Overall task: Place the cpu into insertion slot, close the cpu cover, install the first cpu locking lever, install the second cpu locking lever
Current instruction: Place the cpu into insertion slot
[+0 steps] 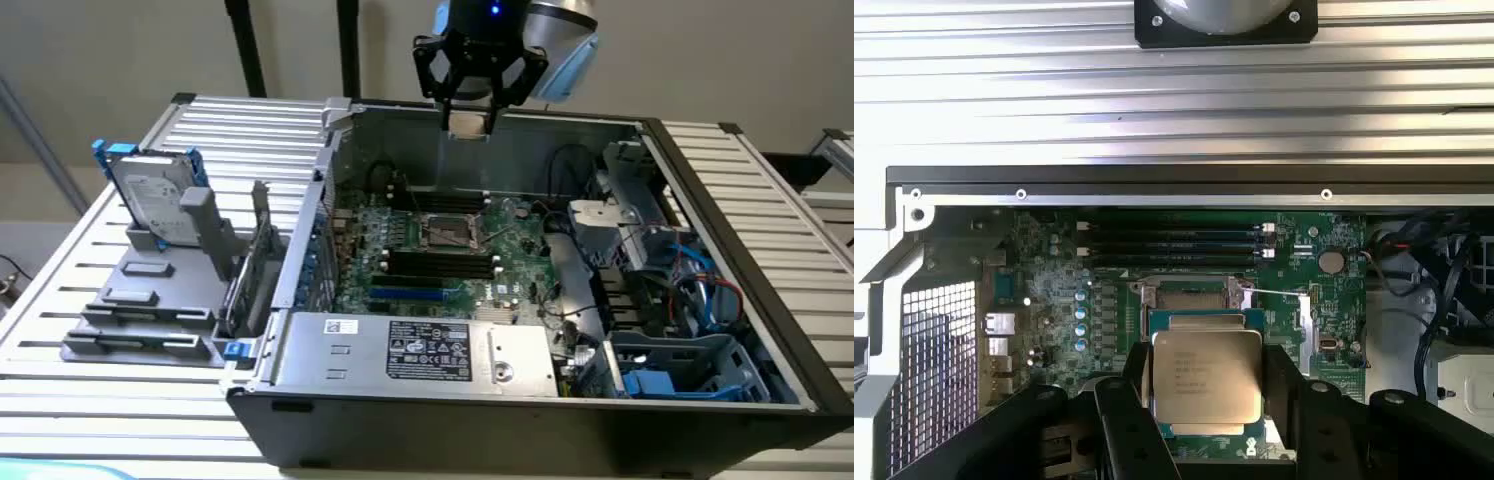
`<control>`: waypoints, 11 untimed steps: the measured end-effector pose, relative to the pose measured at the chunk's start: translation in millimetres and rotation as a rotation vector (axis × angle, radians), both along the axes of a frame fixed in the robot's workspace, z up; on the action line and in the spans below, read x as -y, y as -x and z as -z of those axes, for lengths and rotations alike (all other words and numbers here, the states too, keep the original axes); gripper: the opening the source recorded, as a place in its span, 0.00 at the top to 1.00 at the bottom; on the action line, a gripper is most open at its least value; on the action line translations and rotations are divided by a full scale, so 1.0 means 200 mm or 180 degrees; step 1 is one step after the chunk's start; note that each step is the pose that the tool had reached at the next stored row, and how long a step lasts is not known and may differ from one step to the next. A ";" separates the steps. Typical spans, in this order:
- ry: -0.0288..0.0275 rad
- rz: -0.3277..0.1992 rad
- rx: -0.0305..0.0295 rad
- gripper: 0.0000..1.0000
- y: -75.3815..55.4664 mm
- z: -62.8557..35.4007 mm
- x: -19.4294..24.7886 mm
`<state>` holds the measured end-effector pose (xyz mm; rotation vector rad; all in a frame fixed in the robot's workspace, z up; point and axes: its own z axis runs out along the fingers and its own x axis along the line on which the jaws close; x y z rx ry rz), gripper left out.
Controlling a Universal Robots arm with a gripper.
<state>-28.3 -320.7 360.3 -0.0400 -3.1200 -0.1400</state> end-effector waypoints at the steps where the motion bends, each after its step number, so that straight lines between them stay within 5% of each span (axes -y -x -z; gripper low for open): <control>1: 0.0000 0.0000 0.0000 0.45 0.00 0.000 0.000; 11: 0.0000 0.0000 0.0000 0.45 0.00 0.000 0.000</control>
